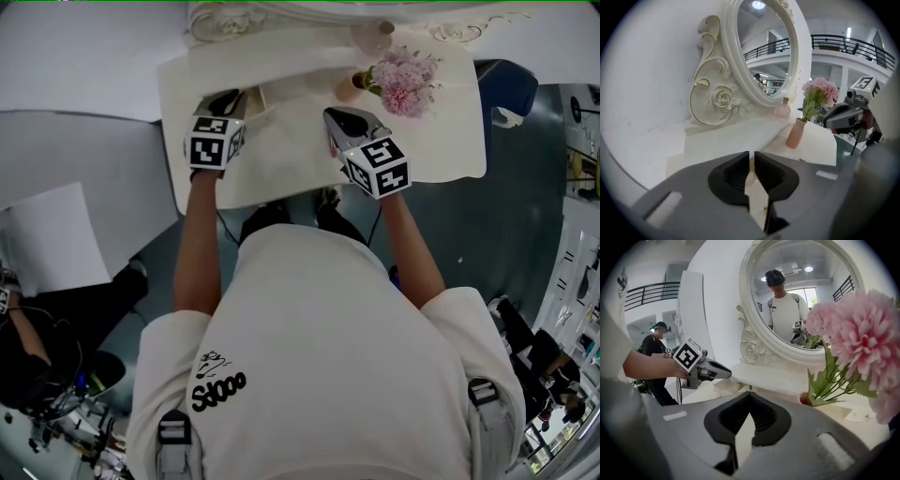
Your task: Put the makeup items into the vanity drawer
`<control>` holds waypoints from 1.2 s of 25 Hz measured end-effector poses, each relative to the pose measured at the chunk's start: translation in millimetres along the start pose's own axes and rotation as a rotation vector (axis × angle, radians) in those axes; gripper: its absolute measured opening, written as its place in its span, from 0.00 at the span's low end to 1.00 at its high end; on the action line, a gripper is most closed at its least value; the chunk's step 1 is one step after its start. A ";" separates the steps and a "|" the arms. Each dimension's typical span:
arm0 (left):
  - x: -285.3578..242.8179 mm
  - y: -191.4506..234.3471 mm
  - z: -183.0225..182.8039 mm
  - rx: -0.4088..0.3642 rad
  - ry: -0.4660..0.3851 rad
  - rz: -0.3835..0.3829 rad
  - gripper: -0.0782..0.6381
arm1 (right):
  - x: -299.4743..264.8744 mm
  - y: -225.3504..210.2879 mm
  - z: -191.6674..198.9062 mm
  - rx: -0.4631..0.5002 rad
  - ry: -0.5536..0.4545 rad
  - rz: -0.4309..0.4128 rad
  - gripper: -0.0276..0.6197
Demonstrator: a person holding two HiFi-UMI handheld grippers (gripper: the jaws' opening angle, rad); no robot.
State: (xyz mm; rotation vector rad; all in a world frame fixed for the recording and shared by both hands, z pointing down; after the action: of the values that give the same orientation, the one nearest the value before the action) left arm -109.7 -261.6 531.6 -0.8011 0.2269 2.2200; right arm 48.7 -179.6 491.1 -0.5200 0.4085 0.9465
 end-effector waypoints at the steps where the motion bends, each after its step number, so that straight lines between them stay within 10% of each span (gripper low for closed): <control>1: 4.3 -2.1 -2.2 0.002 -0.017 -0.011 0.16 | 3.1 -0.5 0.8 0.001 -0.002 -0.001 0.05; 19: 25.5 -140.8 26.7 0.050 -0.015 0.117 0.13 | 25.2 -21.4 52.3 -0.061 0.054 0.002 0.06; 30: 30.9 -150.9 49.2 0.102 0.027 0.083 0.13 | -11.6 -45.2 102.4 -0.073 0.207 0.023 0.21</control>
State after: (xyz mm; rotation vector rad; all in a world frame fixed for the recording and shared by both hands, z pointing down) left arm -42.5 -118.1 563.8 -0.7792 0.3905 2.2557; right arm 91.4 -149.0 590.7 -0.6845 0.5688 0.9354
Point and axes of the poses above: the fingertips, and each gripper's own axes: x backward along the fingers, y to its left, z out of its underside, the point moved 1 cm from there along x, backward along the fingers, and after that the axes turned 9 degrees about -x, right-handed, at the moved point
